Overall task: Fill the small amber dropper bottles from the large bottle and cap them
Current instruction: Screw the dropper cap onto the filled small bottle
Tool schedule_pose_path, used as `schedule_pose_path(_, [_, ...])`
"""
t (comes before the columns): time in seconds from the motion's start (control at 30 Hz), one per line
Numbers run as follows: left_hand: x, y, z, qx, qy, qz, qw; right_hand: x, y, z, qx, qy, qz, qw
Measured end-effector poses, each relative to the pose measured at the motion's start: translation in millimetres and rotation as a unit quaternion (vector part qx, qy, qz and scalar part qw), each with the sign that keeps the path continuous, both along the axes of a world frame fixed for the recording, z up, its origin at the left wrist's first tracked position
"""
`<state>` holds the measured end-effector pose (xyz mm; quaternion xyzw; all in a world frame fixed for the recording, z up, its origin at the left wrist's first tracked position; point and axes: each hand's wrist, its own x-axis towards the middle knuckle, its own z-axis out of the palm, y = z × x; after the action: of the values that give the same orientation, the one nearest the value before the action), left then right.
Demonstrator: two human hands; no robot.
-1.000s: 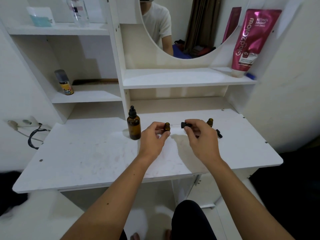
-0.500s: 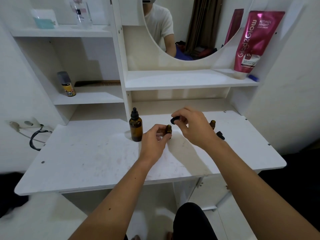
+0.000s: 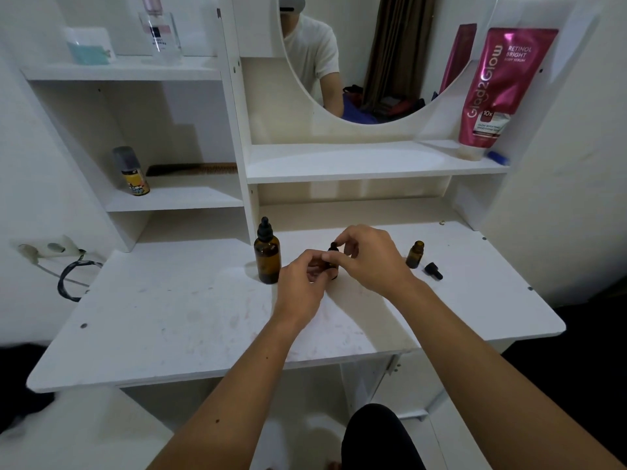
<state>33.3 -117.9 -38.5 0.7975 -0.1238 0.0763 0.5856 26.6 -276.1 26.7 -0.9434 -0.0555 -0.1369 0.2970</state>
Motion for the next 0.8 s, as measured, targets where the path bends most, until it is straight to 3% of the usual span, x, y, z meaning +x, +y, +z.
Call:
schedule_pose_path(0.13, [0,0,0,0.004,0.000,0.001,1.000,-3,1,-7,0.039,-0.010,0.016,0.999])
schedule_pose_path(0.3, [0,1,-1,0.022,-0.012,0.003,1.000,0,4,-14,0.047,-0.003,-0.042,0.998])
schedule_pose_path(0.5, [0,0,0,0.018,-0.009,0.005,1.000,-6,7,-22,0.072,-0.075,0.012,0.995])
schedule_pose_path(0.63, [-1,1,0,0.030,-0.016,0.009,0.999,-4,9,-25,0.113,-0.052,-0.051,0.991])
schedule_pose_path(0.8, [-1,0,2,0.025,-0.011,0.006,1.000,-3,9,-27,0.113,-0.045,-0.035,0.992])
